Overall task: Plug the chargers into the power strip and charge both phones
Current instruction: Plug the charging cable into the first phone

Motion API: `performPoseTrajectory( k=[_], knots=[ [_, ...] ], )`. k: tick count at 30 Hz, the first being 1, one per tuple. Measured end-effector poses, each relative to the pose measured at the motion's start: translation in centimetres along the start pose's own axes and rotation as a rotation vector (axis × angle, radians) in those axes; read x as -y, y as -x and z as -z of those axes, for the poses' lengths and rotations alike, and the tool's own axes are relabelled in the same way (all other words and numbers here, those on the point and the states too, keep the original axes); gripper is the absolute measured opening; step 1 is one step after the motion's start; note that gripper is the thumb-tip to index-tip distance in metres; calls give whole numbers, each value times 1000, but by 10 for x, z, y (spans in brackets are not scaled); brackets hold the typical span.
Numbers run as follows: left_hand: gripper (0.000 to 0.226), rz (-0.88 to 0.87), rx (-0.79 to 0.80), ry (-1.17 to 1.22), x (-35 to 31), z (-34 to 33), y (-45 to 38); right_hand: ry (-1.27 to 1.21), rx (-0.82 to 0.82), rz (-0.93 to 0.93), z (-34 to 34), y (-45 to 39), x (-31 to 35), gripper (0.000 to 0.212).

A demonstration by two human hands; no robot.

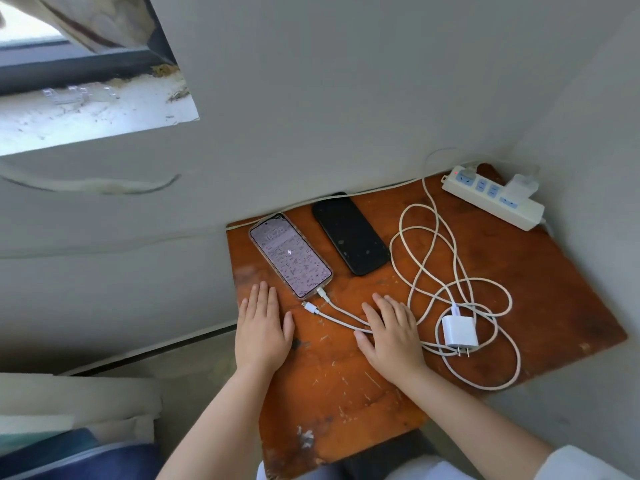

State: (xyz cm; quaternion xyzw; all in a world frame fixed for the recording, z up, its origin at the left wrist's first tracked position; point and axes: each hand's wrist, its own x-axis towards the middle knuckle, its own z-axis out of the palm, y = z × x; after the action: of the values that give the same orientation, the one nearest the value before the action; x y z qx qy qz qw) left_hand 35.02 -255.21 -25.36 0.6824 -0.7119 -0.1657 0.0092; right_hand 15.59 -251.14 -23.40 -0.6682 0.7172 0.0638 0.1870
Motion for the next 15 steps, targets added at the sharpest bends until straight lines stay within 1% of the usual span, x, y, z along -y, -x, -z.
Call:
performPoseTrajectory(
  k=[1, 2, 3, 5, 6, 7, 9, 11, 15],
  knots=[
    [96, -1, -2, 5, 0, 0, 0, -41, -12, 25, 5, -1, -1, 61],
    [95, -6, -6, 11, 0, 1, 0, -72, -37, 58, 13, 0, -4, 56],
    [95, -12, -13, 17, 0, 0, 0, -96, -108, 76, 17, 2, -11, 54],
    [92, -18, -34, 31, 1, -4, -1, -104, -247, -9, 26, 11, -34, 41],
    [91, -15, -36, 34, 0, -5, 0, -45, -289, -73, 31, 17, -48, 34],
    [89, -11, -35, 34, 0, -6, 1, 12, -301, -128, 35, 19, -61, 33],
    [85, -12, -53, 38, -1, -6, 0, 121, -183, -230, 44, 22, -73, 41],
    [85, -16, -47, 47, -1, -4, 0, 209, -95, -259, 46, 21, -77, 48],
    [89, -23, -16, 53, -1, 1, 3, 119, -83, -236, 48, 13, -77, 49]
  ],
)
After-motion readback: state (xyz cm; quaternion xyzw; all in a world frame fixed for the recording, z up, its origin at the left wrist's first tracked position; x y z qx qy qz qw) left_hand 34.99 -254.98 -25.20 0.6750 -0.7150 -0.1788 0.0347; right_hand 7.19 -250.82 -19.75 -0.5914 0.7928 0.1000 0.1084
